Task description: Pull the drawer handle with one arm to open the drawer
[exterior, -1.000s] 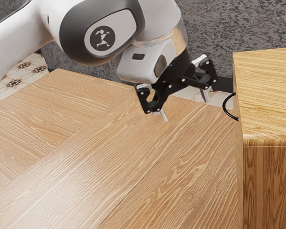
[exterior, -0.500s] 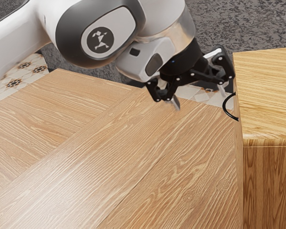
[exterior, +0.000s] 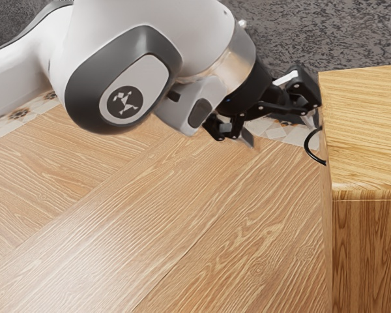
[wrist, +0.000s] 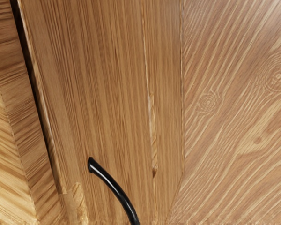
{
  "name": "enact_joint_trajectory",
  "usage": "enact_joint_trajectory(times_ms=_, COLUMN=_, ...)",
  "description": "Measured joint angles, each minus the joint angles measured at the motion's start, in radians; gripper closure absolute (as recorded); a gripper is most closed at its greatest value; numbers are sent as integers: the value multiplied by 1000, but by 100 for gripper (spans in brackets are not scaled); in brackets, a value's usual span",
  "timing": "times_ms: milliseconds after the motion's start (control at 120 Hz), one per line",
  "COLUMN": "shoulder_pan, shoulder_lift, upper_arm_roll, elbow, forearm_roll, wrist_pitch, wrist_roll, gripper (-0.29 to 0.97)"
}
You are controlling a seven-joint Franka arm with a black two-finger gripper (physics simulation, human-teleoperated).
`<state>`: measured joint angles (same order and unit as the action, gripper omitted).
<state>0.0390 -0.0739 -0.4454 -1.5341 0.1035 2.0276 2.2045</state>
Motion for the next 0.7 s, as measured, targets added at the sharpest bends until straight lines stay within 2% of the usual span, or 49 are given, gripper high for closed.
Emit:
enact_joint_trajectory(times_ms=183, shoulder_pan=68, shoulder_lift=4, upper_arm_roll=20, elbow=-55, forearm_roll=-29, wrist_pitch=92, wrist_roll=-1, gripper=2)
enact_joint_trajectory(times_ms=400, shoulder_pan=35, shoulder_lift=8, upper_arm_roll=20, elbow=-78, forearm_roll=-47, wrist_pitch=162, wrist_roll=-8, gripper=2)
enact_joint_trajectory(times_ms=700, shoulder_pan=51, shoulder_lift=20, upper_arm_roll=42, elbow=-165, forearm_roll=-62, wrist_pitch=283, wrist_roll=-32, gripper=2)
